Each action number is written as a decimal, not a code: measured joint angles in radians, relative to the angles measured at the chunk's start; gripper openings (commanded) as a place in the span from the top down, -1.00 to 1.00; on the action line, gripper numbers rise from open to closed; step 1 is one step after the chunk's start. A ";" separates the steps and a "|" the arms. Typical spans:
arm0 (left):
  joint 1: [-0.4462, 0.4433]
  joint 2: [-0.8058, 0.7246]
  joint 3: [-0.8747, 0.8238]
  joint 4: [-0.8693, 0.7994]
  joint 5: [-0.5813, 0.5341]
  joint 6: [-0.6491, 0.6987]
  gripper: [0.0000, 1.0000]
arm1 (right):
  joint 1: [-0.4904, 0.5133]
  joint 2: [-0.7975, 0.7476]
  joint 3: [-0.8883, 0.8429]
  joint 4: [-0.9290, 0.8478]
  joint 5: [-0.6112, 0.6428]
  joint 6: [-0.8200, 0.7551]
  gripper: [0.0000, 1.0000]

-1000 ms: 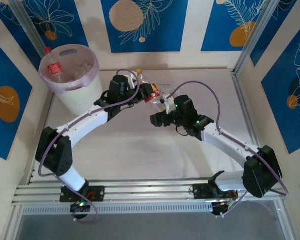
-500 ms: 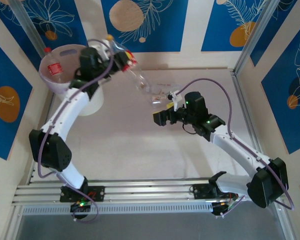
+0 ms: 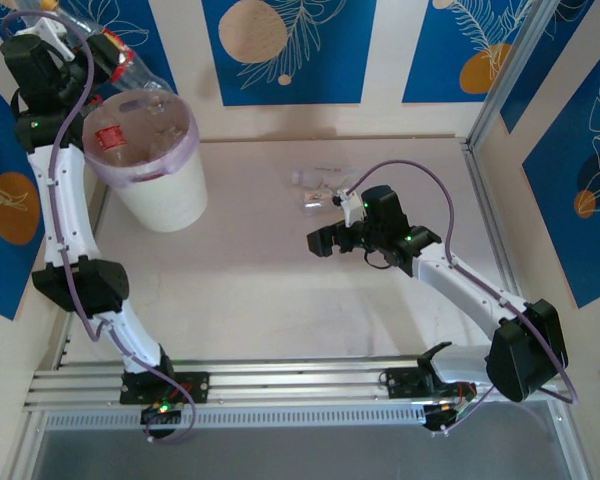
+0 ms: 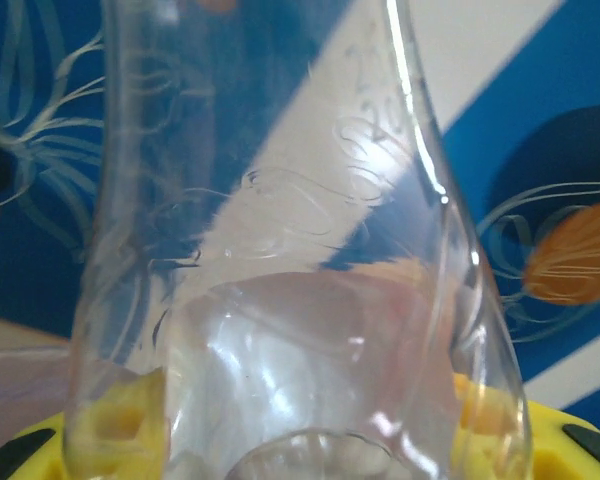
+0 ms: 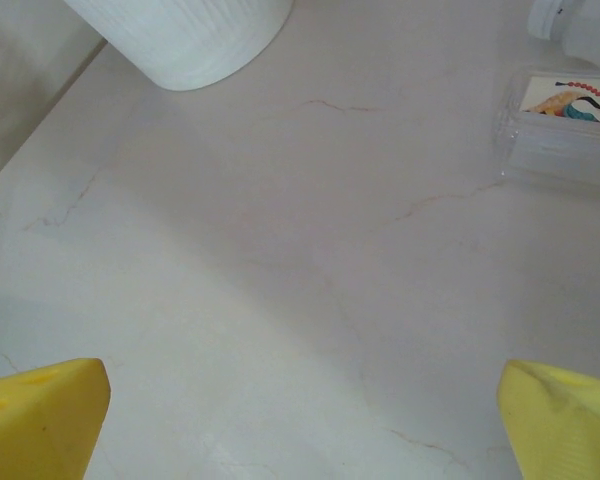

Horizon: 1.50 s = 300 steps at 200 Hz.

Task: Put the plastic bottles in the bin

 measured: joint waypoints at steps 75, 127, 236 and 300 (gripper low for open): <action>0.010 0.149 -0.006 -0.231 -0.014 0.173 0.40 | -0.007 0.044 0.000 -0.022 -0.008 0.000 -0.98; -0.003 0.180 -0.007 -0.286 0.012 0.218 -0.16 | 0.008 0.089 0.000 -0.023 -0.015 0.000 -0.98; -0.016 0.226 0.013 -0.331 0.024 0.253 -1.00 | 0.013 0.109 0.023 -0.032 -0.001 0.001 -0.97; -0.016 0.191 0.042 -0.327 0.008 0.255 -1.00 | -0.164 0.110 0.050 -0.041 0.110 0.190 -0.90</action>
